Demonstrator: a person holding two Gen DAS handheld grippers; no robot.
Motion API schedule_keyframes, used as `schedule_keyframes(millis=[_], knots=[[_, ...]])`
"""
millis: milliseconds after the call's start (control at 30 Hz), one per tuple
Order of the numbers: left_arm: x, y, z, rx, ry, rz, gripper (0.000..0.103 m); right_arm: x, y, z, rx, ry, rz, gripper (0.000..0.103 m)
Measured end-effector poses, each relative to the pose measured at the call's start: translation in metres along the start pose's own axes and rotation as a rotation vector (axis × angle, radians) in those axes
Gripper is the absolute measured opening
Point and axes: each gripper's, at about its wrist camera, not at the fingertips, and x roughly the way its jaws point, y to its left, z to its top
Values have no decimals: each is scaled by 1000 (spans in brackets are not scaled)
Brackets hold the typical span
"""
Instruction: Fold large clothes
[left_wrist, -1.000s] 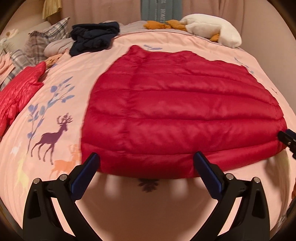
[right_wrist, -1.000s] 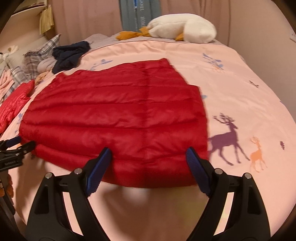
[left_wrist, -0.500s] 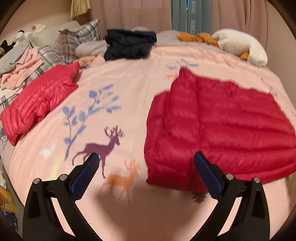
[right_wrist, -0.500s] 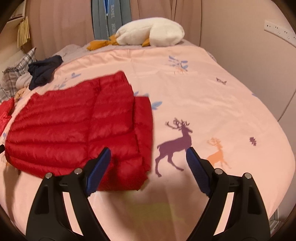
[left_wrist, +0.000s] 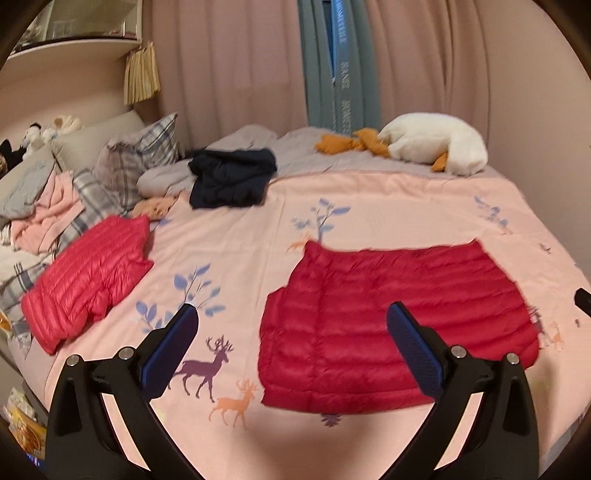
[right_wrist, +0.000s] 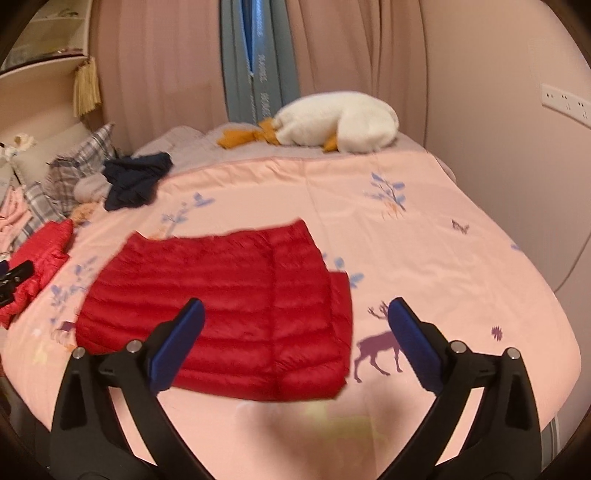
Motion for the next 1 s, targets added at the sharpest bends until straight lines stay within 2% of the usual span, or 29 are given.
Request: schedule_keyframes(millis=[167, 300, 367, 500, 733, 833, 1000], knots=[[-24, -8, 16, -23, 0, -48, 102, -33, 13, 20, -14, -42, 18, 101], [-39, -18, 26, -3, 5, -24, 102, -53, 27, 33, -27, -54, -16, 101], [-47, -24, 31, 8, 4, -15, 102, -62, 33, 39, -33, -63, -7, 101], [-61, -27, 40, 2, 5, -78, 102, -77, 43, 50, -36, -72, -17, 101], [-77, -34, 51, 14, -32, -75, 102, -92, 52, 64, -37, -82, -1, 101], [-72, -35, 49, 11, -23, -70, 102, -89, 56, 63, -47, -65, -12, 101], [-56, -38, 40, 9, 49, -84, 102, -74, 61, 55, -65, 26, 1, 101]])
